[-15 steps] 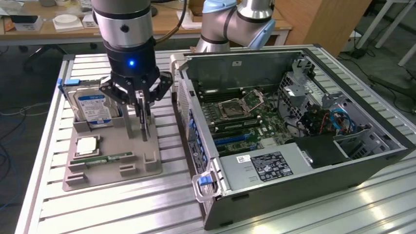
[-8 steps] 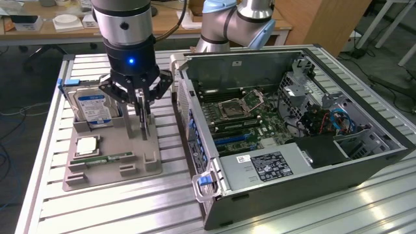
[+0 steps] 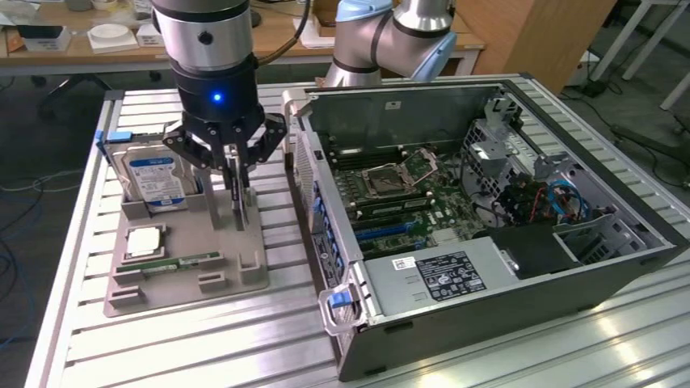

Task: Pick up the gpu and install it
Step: 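Pick up the gpu and move the gpu toward the slot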

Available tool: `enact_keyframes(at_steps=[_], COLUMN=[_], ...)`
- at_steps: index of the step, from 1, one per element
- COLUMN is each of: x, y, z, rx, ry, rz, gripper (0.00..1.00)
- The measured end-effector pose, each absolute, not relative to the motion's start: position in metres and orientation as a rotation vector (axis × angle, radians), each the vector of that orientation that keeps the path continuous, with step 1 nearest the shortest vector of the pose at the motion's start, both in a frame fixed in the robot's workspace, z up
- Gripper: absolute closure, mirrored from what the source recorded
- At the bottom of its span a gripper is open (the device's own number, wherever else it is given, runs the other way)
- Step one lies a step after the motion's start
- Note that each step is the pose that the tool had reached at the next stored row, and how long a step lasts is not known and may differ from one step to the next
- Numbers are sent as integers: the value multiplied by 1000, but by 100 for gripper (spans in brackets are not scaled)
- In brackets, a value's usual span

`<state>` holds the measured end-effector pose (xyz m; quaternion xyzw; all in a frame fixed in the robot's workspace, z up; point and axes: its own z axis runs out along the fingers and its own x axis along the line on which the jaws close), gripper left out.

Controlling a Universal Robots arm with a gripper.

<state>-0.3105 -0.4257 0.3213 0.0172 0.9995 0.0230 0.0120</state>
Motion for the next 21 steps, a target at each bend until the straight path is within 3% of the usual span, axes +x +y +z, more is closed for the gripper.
enact_keyframes(at_steps=[21], x=[-311], y=[-426], z=[328], rx=[54], ry=[3117], rz=[72], gripper=[74])
